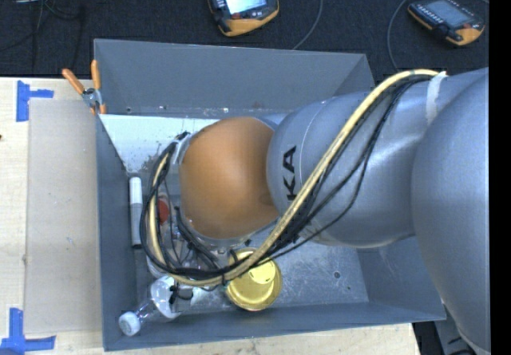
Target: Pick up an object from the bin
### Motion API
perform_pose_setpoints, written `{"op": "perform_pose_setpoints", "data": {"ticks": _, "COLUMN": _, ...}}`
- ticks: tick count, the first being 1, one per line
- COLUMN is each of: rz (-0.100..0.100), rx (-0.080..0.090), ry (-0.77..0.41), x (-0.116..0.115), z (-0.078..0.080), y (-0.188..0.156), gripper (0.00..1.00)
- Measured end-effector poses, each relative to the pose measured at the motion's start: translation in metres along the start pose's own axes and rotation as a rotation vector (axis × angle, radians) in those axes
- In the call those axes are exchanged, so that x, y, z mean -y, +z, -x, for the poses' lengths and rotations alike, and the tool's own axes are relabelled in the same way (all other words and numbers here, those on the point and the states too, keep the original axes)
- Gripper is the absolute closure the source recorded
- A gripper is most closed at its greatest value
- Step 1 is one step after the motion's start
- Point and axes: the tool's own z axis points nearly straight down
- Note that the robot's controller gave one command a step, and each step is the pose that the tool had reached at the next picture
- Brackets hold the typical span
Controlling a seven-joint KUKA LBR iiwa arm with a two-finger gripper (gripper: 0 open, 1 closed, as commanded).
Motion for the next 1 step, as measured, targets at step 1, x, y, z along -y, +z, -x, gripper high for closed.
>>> {"op": "perform_pose_setpoints", "data": {"ticks": 1, "rz": -0.002, "rx": -0.004, "ry": -0.415, "x": 0.0518, "z": -0.0003, "y": 0.0145, "gripper": 0.0}}
